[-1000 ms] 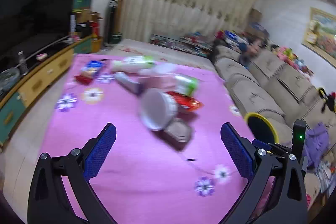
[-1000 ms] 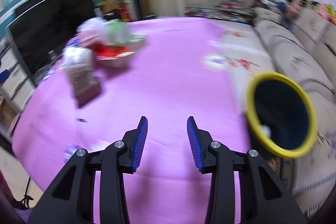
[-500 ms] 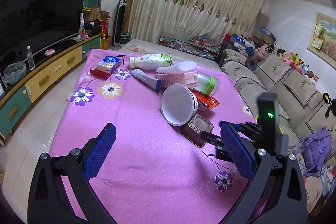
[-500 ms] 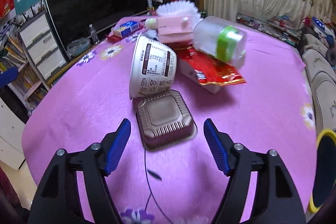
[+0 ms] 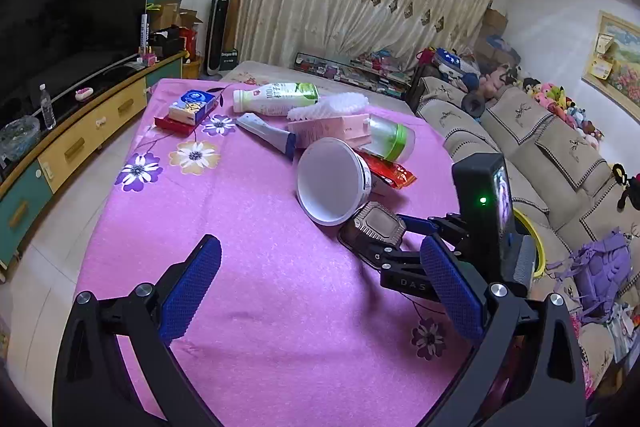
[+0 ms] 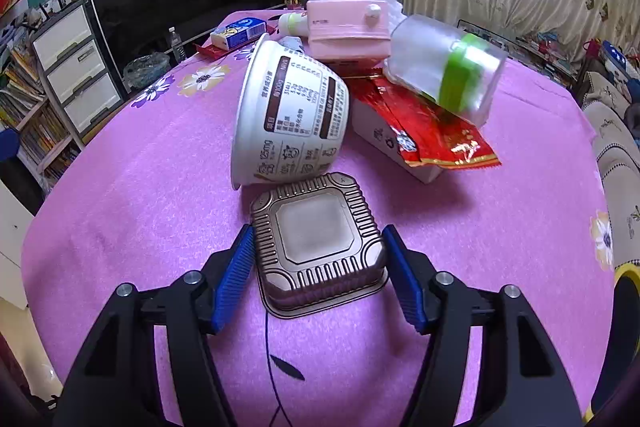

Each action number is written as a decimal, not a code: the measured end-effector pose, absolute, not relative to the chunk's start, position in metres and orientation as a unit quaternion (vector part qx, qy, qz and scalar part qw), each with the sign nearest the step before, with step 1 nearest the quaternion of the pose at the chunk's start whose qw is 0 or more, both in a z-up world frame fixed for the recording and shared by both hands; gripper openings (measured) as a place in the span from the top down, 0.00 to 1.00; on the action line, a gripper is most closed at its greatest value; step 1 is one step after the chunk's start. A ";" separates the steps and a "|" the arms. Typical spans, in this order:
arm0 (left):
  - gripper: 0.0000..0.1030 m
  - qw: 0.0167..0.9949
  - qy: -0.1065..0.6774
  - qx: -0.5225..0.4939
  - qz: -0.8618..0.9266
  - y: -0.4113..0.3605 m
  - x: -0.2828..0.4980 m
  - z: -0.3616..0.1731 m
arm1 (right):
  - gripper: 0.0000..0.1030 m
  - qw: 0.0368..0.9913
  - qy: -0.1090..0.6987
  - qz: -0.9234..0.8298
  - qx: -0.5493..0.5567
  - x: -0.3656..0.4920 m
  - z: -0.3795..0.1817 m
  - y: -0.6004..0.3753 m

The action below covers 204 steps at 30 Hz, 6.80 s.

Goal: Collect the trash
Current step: 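Carry the brown tin over the bin and open the right gripper, then grasp the white bowl-shaped cup by its rim with the left gripper, then carry the white cup over the bin and open the left gripper, then move both tools back toward the remaining trash on the table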

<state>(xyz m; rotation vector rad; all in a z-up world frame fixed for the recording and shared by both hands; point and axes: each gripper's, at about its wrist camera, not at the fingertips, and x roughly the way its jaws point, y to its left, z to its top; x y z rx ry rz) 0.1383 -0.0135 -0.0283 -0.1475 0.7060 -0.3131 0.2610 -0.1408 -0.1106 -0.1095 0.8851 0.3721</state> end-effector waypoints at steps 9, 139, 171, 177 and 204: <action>0.05 0.920 0.352 -0.060 -0.162 -0.027 0.145 -0.035 | 0.41 0.895 0.412 0.168 -0.020 0.225 -0.099 -0.177; 0.94 0.768 0.379 0.210 -0.472 -0.454 0.196 -0.068 | 0.27 0.890 0.354 -0.250 0.139 0.065 -0.109 -0.546; 0.26 0.795 0.345 0.168 -0.470 -0.448 0.193 -0.061 | 0.27 0.882 0.357 -0.262 0.162 0.040 -0.117 -0.551; 0.18 0.849 0.304 0.133 -0.412 -0.328 0.190 -0.038 | 0.27 0.897 0.357 -0.220 0.140 0.072 -0.105 -0.512; 0.16 0.939 0.286 0.064 -0.179 -0.052 0.256 -0.078 | 0.27 0.940 0.327 0.095 -0.014 0.306 -0.044 -0.214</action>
